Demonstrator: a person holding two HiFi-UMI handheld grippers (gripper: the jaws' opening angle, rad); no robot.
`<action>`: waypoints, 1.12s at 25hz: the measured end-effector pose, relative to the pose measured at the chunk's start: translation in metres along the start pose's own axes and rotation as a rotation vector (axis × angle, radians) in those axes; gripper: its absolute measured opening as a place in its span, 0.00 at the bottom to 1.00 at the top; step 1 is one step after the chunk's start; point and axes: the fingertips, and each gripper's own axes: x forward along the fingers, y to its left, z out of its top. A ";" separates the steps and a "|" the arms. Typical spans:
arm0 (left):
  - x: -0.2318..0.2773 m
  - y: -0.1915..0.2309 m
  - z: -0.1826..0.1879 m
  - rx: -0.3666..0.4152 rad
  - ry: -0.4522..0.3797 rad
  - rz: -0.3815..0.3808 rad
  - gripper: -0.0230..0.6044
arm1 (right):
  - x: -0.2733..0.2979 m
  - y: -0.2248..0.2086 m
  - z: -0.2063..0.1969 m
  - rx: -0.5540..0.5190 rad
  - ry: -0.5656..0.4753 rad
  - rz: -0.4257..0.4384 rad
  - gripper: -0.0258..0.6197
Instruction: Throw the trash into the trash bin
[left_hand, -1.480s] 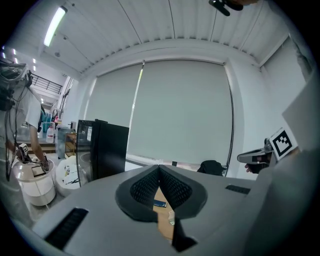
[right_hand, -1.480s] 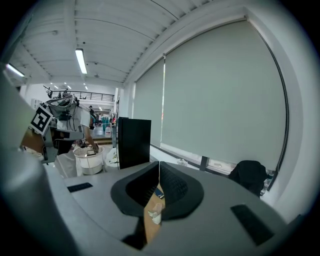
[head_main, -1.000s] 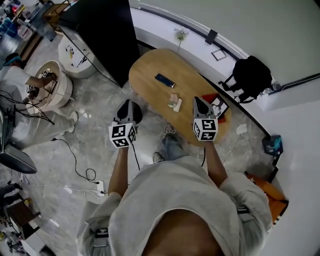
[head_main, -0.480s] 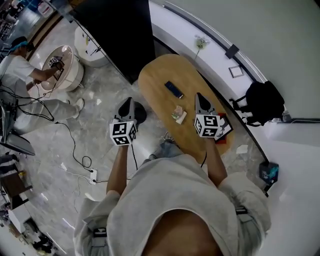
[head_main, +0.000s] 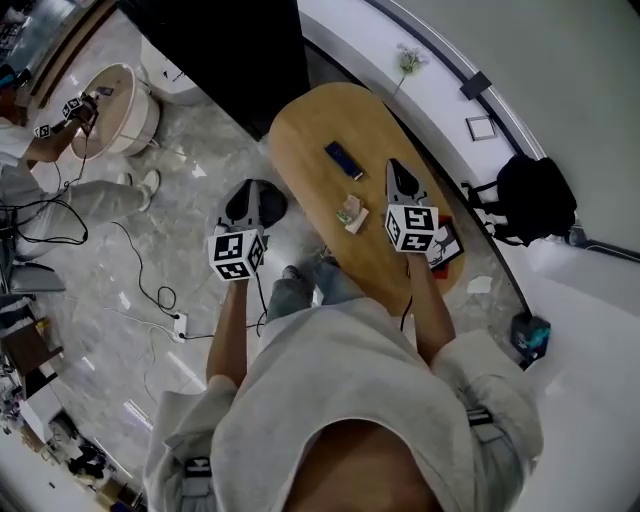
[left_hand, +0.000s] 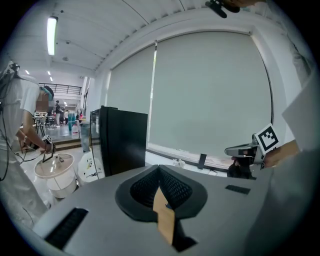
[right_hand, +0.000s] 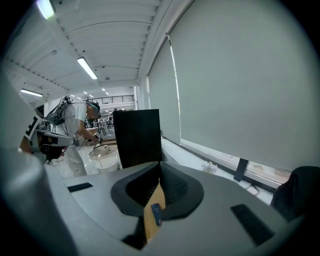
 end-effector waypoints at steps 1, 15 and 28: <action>0.004 0.001 -0.003 -0.002 0.007 0.000 0.07 | 0.004 -0.002 -0.003 -0.001 0.008 0.000 0.09; 0.049 0.015 -0.052 -0.035 0.065 -0.072 0.07 | 0.032 0.011 -0.061 -0.007 0.121 -0.029 0.09; 0.076 0.020 -0.119 -0.052 0.158 -0.206 0.07 | 0.023 0.030 -0.143 0.077 0.231 -0.148 0.09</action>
